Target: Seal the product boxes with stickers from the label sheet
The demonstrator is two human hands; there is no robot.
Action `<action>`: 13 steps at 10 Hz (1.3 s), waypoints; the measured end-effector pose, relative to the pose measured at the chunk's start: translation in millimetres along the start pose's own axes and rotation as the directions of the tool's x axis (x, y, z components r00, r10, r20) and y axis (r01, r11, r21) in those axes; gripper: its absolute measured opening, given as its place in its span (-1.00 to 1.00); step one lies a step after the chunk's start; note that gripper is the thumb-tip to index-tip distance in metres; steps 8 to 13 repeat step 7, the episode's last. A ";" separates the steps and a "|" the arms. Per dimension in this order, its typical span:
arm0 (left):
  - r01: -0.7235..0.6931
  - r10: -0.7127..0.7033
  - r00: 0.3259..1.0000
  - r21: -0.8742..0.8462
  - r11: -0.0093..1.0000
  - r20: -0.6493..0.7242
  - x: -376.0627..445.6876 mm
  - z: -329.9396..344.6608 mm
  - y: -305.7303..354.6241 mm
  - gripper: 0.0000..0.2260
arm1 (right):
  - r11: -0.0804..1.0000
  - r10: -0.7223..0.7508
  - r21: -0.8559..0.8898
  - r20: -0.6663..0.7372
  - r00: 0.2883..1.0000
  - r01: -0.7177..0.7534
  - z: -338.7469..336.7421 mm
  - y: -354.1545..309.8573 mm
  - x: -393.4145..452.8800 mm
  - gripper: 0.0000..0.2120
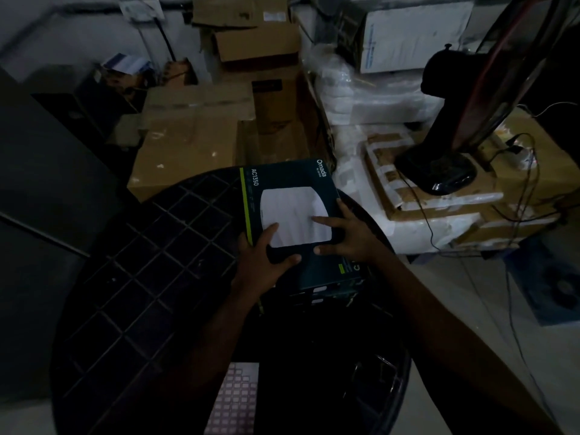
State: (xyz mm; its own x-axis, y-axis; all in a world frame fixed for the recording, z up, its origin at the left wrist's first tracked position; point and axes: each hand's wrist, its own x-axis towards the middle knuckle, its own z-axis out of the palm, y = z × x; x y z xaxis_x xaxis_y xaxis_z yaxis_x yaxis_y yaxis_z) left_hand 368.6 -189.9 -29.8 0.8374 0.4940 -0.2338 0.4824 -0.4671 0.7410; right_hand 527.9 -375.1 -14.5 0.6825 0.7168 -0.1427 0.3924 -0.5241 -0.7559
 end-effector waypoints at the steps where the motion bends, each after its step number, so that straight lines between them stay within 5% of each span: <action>1: -0.023 0.023 1.000 0.026 0.999 0.001 1.0 -2.0 -1.7 -0.21 | 0.999 0.020 0.027 -0.017 1.000 -0.019 1.0 -0.4 -1.7 -0.28; 3: -0.057 0.056 0.997 0.019 0.998 0.044 -8.4 -8.1 -10.2 -0.28 | 0.996 0.076 -0.032 -0.060 0.995 -0.078 17.4 -1.2 -18.6 -0.32; 4: -0.089 0.088 0.996 0.042 0.995 0.023 -22.6 -21.2 -19.3 -0.42 | 0.942 0.116 -0.305 -0.091 0.989 -0.138 27.1 -18.2 -29.3 -0.37; 6: -0.059 0.062 0.998 0.081 0.995 -0.027 -62.1 -64.0 -65.1 -0.40 | 0.879 -0.101 -0.476 -0.215 0.971 -0.014 84.5 -72.9 -63.1 -0.38; 7: -0.079 0.084 0.996 0.154 0.985 -0.029 -84.9 -88.7 -95.9 -0.38 | 0.880 -0.119 -0.475 -0.173 0.978 0.022 130.6 -101.0 -79.3 -0.37; 13: -0.079 0.084 0.996 0.154 0.985 -0.029 -84.9 -88.7 -95.9 -0.38 | 0.880 -0.119 -0.475 -0.173 0.978 0.022 130.6 -101.0 -79.3 -0.37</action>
